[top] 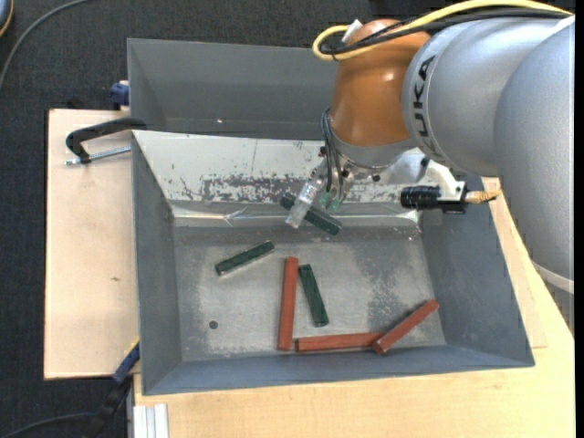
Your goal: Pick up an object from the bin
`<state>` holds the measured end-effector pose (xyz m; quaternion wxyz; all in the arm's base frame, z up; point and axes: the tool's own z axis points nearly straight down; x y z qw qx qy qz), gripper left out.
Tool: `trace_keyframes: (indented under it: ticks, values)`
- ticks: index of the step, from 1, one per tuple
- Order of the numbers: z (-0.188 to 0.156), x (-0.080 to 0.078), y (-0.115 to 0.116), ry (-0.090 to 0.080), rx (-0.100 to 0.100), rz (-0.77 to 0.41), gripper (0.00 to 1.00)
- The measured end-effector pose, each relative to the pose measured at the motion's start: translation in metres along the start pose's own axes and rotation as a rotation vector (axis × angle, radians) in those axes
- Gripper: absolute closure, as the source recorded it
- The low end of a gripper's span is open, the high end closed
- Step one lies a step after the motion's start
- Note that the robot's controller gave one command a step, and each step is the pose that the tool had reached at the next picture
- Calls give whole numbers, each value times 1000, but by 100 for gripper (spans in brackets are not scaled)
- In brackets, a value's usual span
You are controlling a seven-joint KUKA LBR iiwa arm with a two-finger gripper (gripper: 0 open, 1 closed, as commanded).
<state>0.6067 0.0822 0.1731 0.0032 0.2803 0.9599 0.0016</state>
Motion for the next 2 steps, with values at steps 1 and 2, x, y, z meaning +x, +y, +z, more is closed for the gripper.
trace_keyframes:
  ticks: [1, 2]
  values:
    - [-11, -1, 1, 0, 0, -1, 100]
    - [-24, -2, 3, -1, 0, -3, 100]
